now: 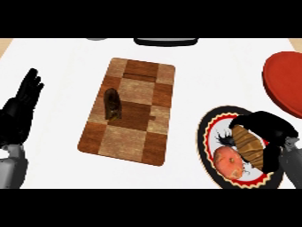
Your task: Pick the croissant from the plate and place it in the bowl
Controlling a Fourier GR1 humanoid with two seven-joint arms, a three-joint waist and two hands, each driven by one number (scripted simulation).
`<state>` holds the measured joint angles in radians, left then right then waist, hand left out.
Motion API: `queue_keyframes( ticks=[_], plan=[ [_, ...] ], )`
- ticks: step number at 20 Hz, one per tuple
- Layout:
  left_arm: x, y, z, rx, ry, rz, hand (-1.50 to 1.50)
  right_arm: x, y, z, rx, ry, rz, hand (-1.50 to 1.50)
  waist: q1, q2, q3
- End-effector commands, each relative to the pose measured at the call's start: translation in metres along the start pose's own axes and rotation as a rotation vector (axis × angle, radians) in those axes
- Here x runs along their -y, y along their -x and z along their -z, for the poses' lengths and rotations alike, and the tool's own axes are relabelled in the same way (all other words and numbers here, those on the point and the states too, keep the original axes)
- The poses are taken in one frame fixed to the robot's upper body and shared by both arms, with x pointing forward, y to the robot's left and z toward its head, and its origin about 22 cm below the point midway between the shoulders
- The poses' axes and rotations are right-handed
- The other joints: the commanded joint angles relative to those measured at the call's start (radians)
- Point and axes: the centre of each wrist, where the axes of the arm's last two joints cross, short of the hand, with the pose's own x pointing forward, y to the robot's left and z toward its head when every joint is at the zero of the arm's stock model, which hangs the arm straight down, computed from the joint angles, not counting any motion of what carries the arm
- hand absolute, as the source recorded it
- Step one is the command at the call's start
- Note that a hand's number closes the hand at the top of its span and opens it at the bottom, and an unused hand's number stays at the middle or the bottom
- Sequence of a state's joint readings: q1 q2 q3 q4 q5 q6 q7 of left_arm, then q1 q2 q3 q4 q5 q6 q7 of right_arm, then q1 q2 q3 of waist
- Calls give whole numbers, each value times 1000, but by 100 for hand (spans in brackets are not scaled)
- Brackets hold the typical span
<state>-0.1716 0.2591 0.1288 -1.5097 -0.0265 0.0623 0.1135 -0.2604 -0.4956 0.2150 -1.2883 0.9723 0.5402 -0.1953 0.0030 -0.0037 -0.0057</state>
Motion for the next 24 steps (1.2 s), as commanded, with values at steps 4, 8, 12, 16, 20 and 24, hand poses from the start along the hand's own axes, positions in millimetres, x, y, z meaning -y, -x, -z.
queue_keyframes(
  ticks=[4, 8, 12, 16, 20, 24],
  plan=[
    [-3, 0, 0, -19, 13, -5, 0, -38, -1, 10, 69, 10, 16, 150, -3, 4, 6],
    [-22, -9, 5, 3, -8, -18, 0, -41, -17, 20, 50, 27, 27, 150, -3, 4, 6],
    [13, 2, -8, 9, 35, 5, 0, 21, -21, 52, -303, 165, 269, 150, 30, 11, 6],
    [10, -6, -5, 25, 34, -14, 0, 56, -26, 62, -560, 320, 401, 150, 50, 14, 6],
    [6, -9, -3, 24, 21, 0, 0, 105, -45, 73, -625, 438, 350, 150, 37, 11, 6],
    [-5, -16, -1, 1, 26, -17, 0, 112, -59, 67, -678, 613, 271, 150, 13, 3, 6]
  ],
)
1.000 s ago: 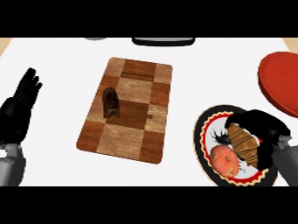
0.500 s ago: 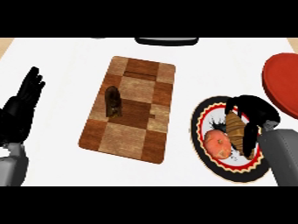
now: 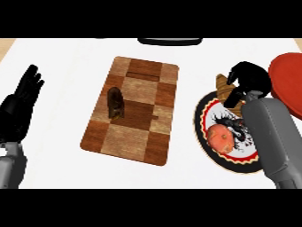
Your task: Pick the croissant from the plate and place it in the bowl
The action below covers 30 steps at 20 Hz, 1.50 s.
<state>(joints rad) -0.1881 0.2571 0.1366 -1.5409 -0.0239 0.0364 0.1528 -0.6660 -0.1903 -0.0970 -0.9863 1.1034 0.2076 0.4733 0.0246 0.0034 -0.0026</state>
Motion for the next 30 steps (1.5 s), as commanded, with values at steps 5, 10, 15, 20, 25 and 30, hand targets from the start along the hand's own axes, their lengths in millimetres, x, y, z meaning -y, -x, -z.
queue_keyframes(
  ticks=[5, 10, 15, 20, 25, 30],
  plan=[
    [-4, 19, -10, -21, -20, 8, 0, 84, -37, -23, -80, 502, 84, 150, -21, -8, 2],
    [0, 2, -17, -17, -2, 1, 0, 120, -44, -49, -103, 606, 210, 150, -23, -10, 3],
    [-11, 2, -20, -23, -19, 0, 0, 141, 8, -46, -160, 635, 231, 150, -23, -6, 3],
    [-11, -12, 4, 12, -23, 3, 0, 161, 43, -27, -166, 628, 316, 150, -20, -2, 3],
    [10, 7, -12, 1, -18, 3, 0, 155, 94, 8, -173, 622, 369, 150, -9, 2, 3],
    [0, 13, -9, -7, -10, 8, 0, 136, 141, 29, -181, 606, 371, 150, -7, 3, 3]
  ],
)
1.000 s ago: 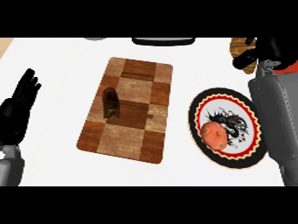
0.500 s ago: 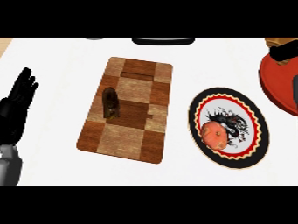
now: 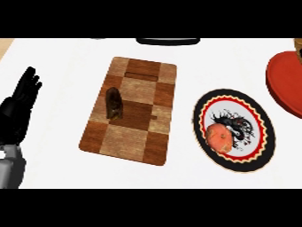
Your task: Pick the croissant from the plate and place it in the bowl
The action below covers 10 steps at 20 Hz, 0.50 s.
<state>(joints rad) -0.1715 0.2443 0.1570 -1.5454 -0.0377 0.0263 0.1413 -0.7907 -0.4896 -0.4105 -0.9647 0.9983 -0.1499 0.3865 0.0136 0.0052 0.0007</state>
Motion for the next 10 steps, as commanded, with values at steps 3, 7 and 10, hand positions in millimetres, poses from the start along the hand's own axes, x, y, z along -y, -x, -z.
queue_keyframes(
  ticks=[3, 7, 10],
  plan=[
    [0, -13, -3, 4, 15, 0, 0, -8, 49, 25, -15, 12, 30, 150, 10, 2, 1],
    [20, -11, 5, 17, 19, -2, 0, -10, 74, 34, 1, 31, 23, 150, 20, 10, 2],
    [12, -10, 2, 43, 15, -9, 0, -11, 103, 32, -237, -156, -213, 150, 30, 13, 1]
  ],
)
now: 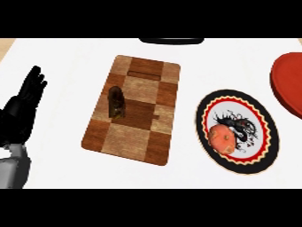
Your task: Pick the croissant from the plate and place it in the bowl
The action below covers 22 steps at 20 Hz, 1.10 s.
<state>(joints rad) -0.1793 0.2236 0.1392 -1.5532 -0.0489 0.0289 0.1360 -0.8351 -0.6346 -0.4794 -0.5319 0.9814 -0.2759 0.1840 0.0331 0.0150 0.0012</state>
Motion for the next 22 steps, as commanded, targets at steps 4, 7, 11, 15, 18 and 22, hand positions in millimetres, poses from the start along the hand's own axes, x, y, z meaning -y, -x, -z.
queue_keyframes(
  ticks=[4, 7, 11, 15, 18, 22],
  plan=[
    [1, -3, 1, 15, 13, -4, 0, -10, 55, 2, -178, -178, 20, -150, 16, 7, 3],
    [12, -12, 6, 8, 4, -9, 0, -6, 51, 5, -102, -259, 46, -150, 11, 3, 3],
    [10, -1, 4, 1, 4, -7, 0, 13, 71, 10, -43, -177, 295, -150, -3, 1, 4],
    [-9, 7, -3, -24, -27, 5, 0, 12, 63, 10, -68, 16, 647, -150, -10, -6, 6],
    [-5, 9, -5, -24, -25, 11, 0, 39, 97, 14, -47, 85, 835, -150, -40, -11, 5],
    [-1, 13, 1, -21, -42, 5, 0, 47, 128, 9, -82, 63, 895, -150, -27, -8, 1]
  ],
)
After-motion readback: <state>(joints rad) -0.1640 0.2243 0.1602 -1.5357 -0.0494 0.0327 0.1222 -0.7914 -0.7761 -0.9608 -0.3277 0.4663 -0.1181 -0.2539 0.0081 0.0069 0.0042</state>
